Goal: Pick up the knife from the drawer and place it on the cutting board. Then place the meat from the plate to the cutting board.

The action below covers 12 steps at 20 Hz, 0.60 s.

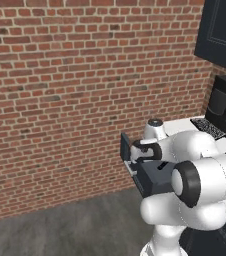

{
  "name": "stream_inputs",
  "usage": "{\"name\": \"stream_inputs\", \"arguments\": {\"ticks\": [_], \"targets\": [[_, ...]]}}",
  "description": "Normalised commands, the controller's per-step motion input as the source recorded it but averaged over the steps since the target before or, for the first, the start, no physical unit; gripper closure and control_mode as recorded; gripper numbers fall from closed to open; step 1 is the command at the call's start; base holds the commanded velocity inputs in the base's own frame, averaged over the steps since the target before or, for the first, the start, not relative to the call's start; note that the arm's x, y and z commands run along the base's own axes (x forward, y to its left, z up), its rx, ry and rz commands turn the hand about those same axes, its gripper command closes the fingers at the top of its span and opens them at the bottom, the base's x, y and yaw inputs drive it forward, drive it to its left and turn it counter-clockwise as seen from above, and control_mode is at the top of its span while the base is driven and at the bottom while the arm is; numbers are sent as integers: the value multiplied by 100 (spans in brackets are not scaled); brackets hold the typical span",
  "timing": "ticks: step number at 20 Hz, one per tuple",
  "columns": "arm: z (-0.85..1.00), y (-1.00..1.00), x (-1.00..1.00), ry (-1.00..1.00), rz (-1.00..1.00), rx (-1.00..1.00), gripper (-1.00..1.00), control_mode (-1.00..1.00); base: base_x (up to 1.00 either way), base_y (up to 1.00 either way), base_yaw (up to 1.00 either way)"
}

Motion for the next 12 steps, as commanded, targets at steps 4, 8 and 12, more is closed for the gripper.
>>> {"name": "stream_inputs", "arguments": {"ticks": [4, 8, 12], "targets": [[-63, 0, 16, 5, 0, 0, -100, -100, 0, 0, 0], [-44, -4, 10, 1, 0, 0, -100, -100, 0, 0, 0], [-40, 0, 9, 0, 0, 0, -100, -100, 0, 0, 0]]}}
